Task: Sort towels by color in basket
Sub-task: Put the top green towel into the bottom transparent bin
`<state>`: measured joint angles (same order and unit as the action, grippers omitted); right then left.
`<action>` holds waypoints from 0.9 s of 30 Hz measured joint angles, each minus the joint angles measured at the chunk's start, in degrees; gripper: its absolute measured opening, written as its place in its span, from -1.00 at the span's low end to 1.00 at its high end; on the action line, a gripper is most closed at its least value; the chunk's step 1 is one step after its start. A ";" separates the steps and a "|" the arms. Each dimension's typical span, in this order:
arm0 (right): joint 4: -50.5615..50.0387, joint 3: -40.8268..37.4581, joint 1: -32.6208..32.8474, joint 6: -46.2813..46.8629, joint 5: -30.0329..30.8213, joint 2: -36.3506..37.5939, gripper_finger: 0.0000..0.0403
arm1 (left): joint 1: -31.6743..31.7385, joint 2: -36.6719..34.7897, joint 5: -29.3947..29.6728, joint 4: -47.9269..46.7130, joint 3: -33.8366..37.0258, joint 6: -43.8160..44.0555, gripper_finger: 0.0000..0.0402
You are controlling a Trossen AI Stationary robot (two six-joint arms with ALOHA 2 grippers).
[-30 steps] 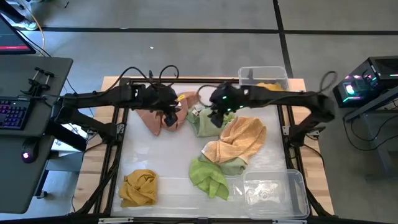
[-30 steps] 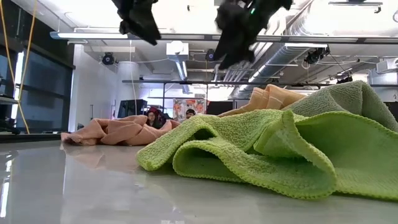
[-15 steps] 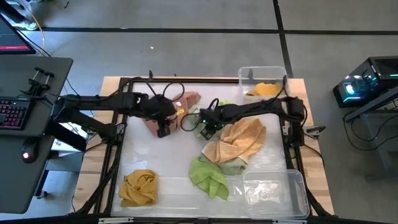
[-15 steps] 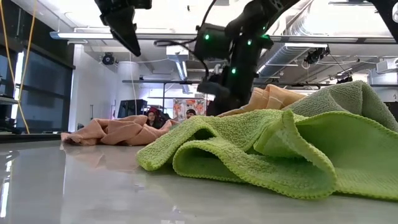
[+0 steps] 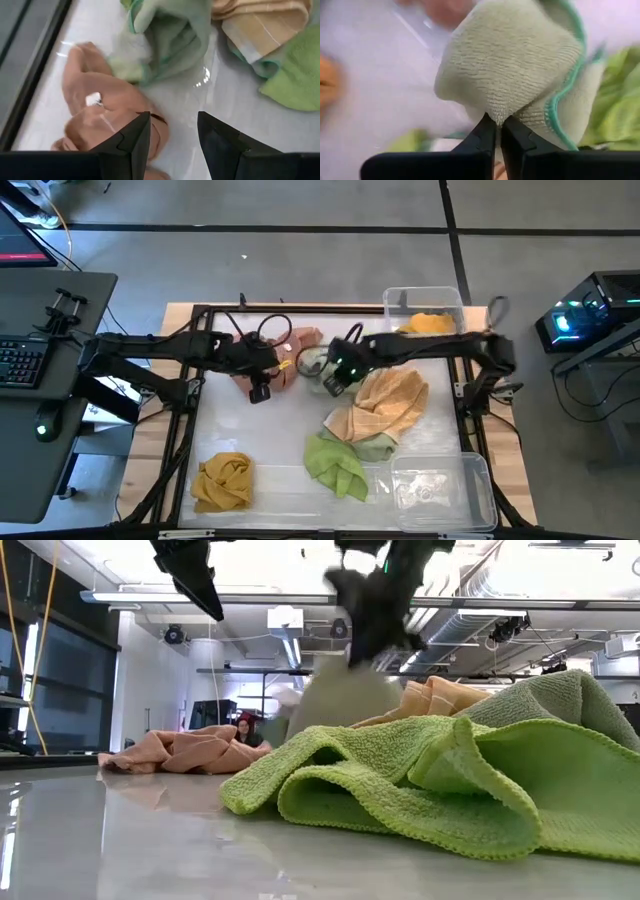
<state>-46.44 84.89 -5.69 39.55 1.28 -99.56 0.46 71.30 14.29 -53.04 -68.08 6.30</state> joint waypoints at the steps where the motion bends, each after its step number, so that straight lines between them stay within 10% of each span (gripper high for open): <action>1: -1.16 1.63 -0.08 -0.99 -0.16 1.76 -0.97 | 0.00 -0.30 1.25 0.21 0.01 -0.83 -0.26; 13: -15.24 26.23 -0.02 -5.83 -5.72 16.59 -0.98 | 3.80 -4.23 9.11 14.68 -0.07 -6.69 -0.26; 27: -33.03 35.82 27.13 38.50 -14.90 17.37 -0.98 | 5.84 -5.74 8.68 15.24 -0.08 -7.01 -0.26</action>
<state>-79.47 120.72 21.44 78.05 -13.62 -82.19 6.31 65.56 22.97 -37.80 -68.16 -0.71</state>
